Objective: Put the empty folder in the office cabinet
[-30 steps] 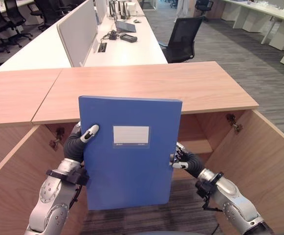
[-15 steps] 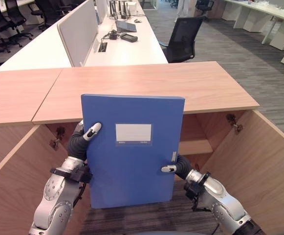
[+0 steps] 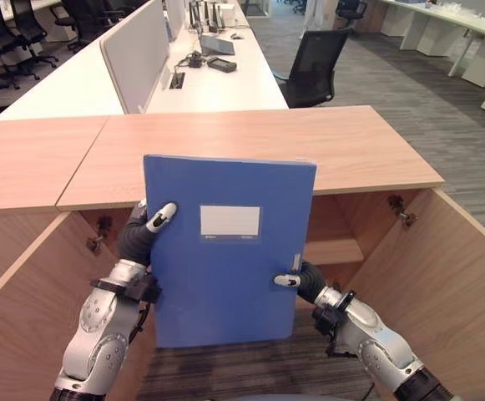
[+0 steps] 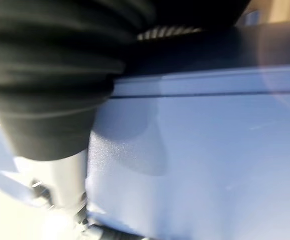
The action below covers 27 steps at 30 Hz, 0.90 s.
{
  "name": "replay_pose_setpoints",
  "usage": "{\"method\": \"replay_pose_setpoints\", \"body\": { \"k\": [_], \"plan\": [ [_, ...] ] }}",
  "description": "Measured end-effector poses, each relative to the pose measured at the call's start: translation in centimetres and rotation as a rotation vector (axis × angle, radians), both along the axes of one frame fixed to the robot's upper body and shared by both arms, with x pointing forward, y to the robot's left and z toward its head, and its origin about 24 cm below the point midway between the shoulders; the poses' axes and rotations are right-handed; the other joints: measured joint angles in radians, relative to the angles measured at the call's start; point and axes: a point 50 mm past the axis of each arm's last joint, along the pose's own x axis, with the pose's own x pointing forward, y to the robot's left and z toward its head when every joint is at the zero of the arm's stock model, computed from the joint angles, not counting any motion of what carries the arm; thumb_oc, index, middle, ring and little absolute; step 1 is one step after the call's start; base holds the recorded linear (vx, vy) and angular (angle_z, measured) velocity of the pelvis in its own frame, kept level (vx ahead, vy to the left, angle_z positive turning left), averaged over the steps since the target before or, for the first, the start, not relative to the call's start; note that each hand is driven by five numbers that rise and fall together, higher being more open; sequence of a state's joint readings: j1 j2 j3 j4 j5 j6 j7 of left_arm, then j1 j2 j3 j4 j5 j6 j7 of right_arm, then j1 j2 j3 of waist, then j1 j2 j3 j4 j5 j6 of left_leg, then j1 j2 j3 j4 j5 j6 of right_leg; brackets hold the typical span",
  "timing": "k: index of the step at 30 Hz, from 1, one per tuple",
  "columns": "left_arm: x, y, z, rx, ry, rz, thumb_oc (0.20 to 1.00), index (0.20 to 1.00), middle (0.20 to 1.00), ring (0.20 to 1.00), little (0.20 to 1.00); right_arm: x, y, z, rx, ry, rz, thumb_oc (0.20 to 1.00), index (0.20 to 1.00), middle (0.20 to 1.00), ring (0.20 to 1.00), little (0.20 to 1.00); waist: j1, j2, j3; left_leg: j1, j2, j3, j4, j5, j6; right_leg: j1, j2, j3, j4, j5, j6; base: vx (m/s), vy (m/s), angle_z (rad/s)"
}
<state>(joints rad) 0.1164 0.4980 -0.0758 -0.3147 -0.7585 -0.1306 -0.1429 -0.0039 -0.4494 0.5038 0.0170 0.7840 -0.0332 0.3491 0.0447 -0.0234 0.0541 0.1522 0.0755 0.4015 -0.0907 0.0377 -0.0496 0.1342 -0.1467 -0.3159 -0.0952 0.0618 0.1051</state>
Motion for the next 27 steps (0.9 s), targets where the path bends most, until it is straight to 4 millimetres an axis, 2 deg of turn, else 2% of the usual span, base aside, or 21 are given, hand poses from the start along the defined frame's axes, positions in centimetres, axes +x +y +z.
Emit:
{"method": "replay_pose_setpoints", "body": {
  "k": [3, 6, 7, 8, 9, 11, 13, 18, 23, 24, 27],
  "plan": [
    [0.2, -0.7, -0.4, 0.025, 0.032, -0.042, 0.2, 0.2, 0.2, 0.2, 0.2, -0.4, -0.4, -1.4, 0.013, 0.066, -0.04, 0.2, 0.2, 0.2, 0.2, 0.2, -0.009, 0.001, 0.0, 0.0, 0.0, 0.001, 0.0, 0.0, 0.0, -0.001, 0.0, 0.001, 0.0, 0.0, 0.0, 0.0, 0.0, 0.0],
    [0.8, -1.4, -0.7, 0.069, 0.067, -0.092, 0.2, 0.2, 0.2, 0.2, 0.2, -1.6, -0.5, -2.5, 0.081, 0.161, -0.072, 0.2, 0.2, 0.2, 0.2, 0.2, -0.01, 0.001, 0.0, 0.0, 0.0, 0.002, 0.0, 0.0, 0.0, -0.002, 0.001, 0.001, 0.0, 0.0, 0.0, 0.0, 0.0, 0.0],
    [1.2, -2.1, -0.8, 0.078, 0.088, -0.142, 0.746, 0.746, 0.746, 0.746, 0.746, -2.4, -0.6, -3.2, 0.123, 0.219, -0.106, 0.2, 0.2, 0.2, 0.2, 0.2, -0.012, 0.0, -0.001, -0.002, 0.0, 0.002, 0.0, 0.0, 0.0, -0.003, 0.0, 0.002, 0.0, 0.0, 0.0, 0.0, 0.0, 0.0],
    [1.3, -2.5, -1.0, 0.083, 0.111, -0.172, 0.912, 0.912, 0.912, 0.912, 0.912, -2.9, -0.7, -3.7, 0.137, 0.255, -0.121, 0.2, 0.2, 0.2, 0.2, 0.2, -0.012, 0.0, -0.002, -0.002, 0.0, 0.002, 0.0, 0.0, 0.0, -0.003, 0.0, 0.003, 0.0, 0.0, 0.0, 0.0, 0.0, 0.0],
    [1.4, -2.9, -1.5, 0.08, 0.15, -0.212, 1.0, 1.0, 1.0, 1.0, 1.0, -3.6, -1.0, -4.4, 0.15, 0.302, -0.142, 0.2, 0.2, 0.2, 0.2, 0.2, -0.013, 0.0, -0.002, -0.002, -0.001, 0.002, 0.0, 0.0, 0.0, -0.003, 0.0, 0.003, 0.0, 0.0, 0.0, 0.0, 0.0, 0.0],
    [1.3, -3.3, -2.1, 0.058, 0.204, -0.25, 1.0, 1.0, 1.0, 1.0, 1.0, -4.0, -1.1, -5.2, 0.152, 0.361, -0.155, 0.2, 0.2, 0.2, 0.2, 0.2, -0.022, 0.0, -0.002, -0.002, 0.0, 0.004, 0.0, 0.0, 0.0, -0.004, 0.0, 0.004, 0.0, 0.0, 0.0, 0.0, 0.0, 0.0],
    [0.6, -4.6, -4.2, -0.003, 0.358, -0.389, 1.0, 1.0, 1.0, 1.0, 1.0, -5.0, -1.8, -6.9, 0.188, 0.474, -0.224, 0.2, 0.2, 0.2, 0.2, 0.2, -0.036, 0.004, -0.008, -0.003, -0.001, 0.004, 0.0, 0.001, 0.001, -0.006, 0.001, 0.005, 0.0, 0.001, 0.0, 0.0, 0.0, 0.0],
    [-0.6, -5.1, -7.4, -0.079, 0.553, -0.457, 1.0, 1.0, 1.0, 1.0, 1.0, -7.6, -2.0, -9.3, 0.239, 0.648, -0.295, 0.2, 0.2, 0.2, 0.2, 0.2, -0.056, 0.019, -0.002, -0.004, 0.0, 0.008, 0.0, 0.001, 0.0, -0.01, 0.001, 0.009, 0.0, 0.0, 0.0, -0.01, -0.006, -0.02],
    [-1.4, -4.3, -10.2, -0.086, 0.689, -0.414, 1.0, 1.0, 1.0, 1.0, 1.0, -9.3, -1.1, -11.6, 0.279, 0.792, -0.36, 0.2, 0.2, 0.2, 0.2, 0.2, -0.063, 0.021, 0.0, -0.003, 0.001, 0.014, 0.0, 0.001, 0.0, -0.011, 0.002, 0.015, 0.0, -0.001, 0.001, 0.0, -0.017, -0.02],
    [-1.8, -3.7, -12.6, -0.13, 0.772, -0.337, 1.0, 1.0, 1.0, 1.0, 1.0, -10.0, -1.0, -12.8, 0.271, 0.866, -0.43, 0.2, 0.2, 0.2, 0.2, 0.2, -0.064, 0.023, -0.001, -0.001, 0.001, 0.021, 0.0, 0.0, 0.0, -0.013, 0.001, 0.021, 0.0, -0.004, 0.005, 0.0, -0.059, -0.11],
    [-3.3, -3.0, -15.5, -0.137, 0.898, -0.264, 1.0, 1.0, 1.0, 1.0, 1.0, -10.5, -1.7, -14.1, 0.273, 0.963, -0.583, 0.2, 0.2, 0.2, 0.2, 0.2, -0.064, 0.02, -0.001, -0.002, 0.002, 0.031, 0.0, 0.0, 0.0, -0.02, 0.001, 0.031, 0.0, -0.004, 0.005, 0.0, -0.047, -0.1]
  ]
}}
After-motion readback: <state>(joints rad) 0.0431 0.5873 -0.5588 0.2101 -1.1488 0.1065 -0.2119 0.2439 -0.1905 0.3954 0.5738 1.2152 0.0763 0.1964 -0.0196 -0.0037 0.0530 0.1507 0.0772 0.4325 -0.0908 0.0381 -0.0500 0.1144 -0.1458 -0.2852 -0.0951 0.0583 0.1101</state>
